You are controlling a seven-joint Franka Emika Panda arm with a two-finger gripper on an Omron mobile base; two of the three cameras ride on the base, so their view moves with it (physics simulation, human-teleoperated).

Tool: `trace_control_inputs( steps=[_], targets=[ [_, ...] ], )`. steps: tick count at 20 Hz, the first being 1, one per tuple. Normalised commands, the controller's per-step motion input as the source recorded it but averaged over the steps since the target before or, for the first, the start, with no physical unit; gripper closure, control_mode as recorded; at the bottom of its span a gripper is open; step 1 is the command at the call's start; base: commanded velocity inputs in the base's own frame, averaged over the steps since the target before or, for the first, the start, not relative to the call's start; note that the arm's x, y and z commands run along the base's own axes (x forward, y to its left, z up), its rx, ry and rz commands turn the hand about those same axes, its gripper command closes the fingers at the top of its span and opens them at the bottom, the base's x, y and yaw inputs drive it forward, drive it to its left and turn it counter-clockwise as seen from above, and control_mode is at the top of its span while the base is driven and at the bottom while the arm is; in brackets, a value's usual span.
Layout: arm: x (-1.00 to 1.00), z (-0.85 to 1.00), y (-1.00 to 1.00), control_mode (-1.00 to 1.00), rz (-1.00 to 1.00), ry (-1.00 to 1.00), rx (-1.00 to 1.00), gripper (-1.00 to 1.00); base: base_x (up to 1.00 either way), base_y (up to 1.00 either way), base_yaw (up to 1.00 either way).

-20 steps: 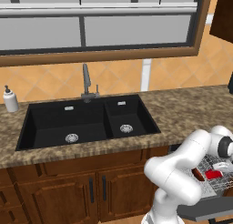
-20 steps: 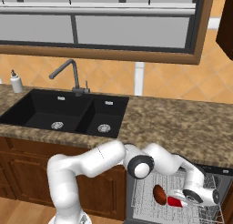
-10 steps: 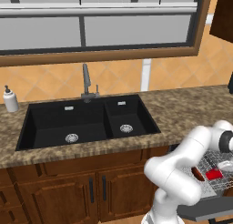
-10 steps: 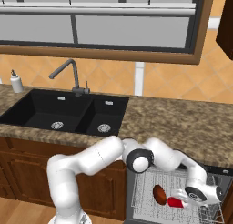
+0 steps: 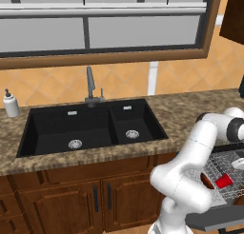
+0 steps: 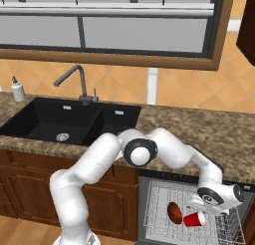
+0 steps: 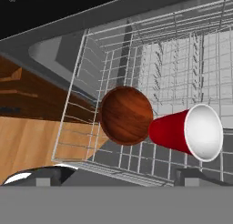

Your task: Pick up the cup and bowl from the counter, place them in the dishwasher, and close the dishwasher door.

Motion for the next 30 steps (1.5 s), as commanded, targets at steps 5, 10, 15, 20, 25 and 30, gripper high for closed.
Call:
trace_control_inputs(
  steps=[5, 10, 15, 20, 25, 30],
  targets=[
    [-0.37, 0.47, 0.27, -1.0, 0.0, -0.04, -0.05, -1.0, 0.0, 0.0, 0.0],
    [0.0, 0.31, 0.0, -1.0, 0.0, 0.0, 0.05, -1.0, 0.0, 0.0, 0.0],
    [-0.02, 0.17, 0.0, -1.0, 0.0, 0.0, 0.05, -1.0, 0.0, 0.0, 0.0],
    [-0.07, 0.1, -0.13, -1.0, 0.0, -0.01, 0.07, -1.0, 0.0, 0.0, 0.0],
    [-0.17, 0.0, -0.28, -1.0, 0.0, -0.11, 0.03, -1.0, 0.0, 0.0, 0.0],
    [-0.36, -0.01, -0.15, -1.0, 0.0, -0.11, 0.0, -1.0, 0.0, 0.0, 0.0]
  ],
)
